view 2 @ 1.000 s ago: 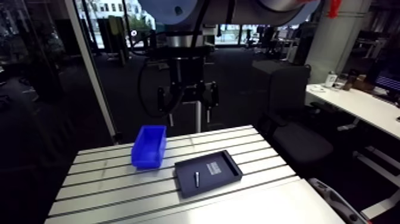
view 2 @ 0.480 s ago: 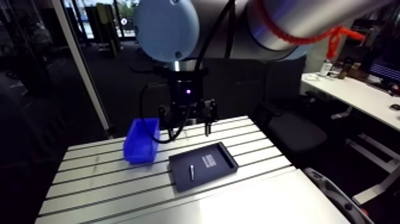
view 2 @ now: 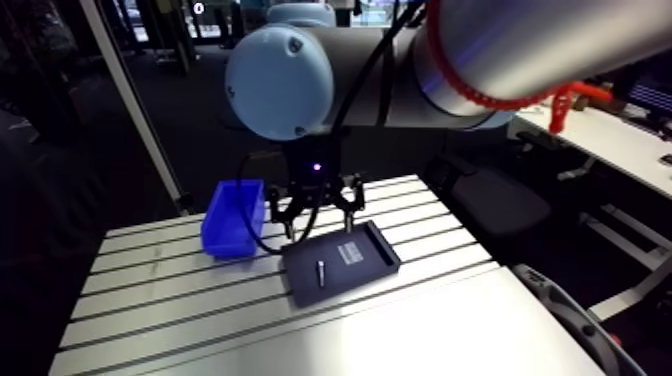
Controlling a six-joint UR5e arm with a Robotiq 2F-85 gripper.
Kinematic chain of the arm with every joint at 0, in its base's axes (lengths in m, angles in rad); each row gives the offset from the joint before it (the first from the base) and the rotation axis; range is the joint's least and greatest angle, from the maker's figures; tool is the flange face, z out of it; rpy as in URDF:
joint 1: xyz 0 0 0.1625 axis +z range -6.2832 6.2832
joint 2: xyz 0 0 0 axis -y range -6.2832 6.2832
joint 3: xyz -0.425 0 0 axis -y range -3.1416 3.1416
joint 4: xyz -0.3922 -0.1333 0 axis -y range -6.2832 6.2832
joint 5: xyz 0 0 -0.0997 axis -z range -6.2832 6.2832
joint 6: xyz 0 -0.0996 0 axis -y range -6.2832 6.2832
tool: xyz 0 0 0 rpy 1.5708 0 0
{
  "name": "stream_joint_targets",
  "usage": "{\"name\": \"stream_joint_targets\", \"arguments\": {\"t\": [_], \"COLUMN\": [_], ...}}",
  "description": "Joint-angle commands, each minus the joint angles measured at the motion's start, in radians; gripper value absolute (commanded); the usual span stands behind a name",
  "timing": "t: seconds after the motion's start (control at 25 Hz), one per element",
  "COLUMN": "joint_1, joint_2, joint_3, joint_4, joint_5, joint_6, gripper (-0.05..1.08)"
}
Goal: Pick up the M10 bolt from the tray and put it into the blue bin.
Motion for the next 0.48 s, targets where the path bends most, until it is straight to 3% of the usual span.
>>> {"name": "stream_joint_targets", "arguments": {"t": [0.04,0.48], "joint_1": [-0.001,-0.021], "joint_2": [0.021,0.064], "joint_3": [0.033,0.059], "joint_4": [-0.062,-0.086], "joint_5": [0.000,0.003], "joint_6": [0.002,0.000], "gripper": [0.01,0.01]}}
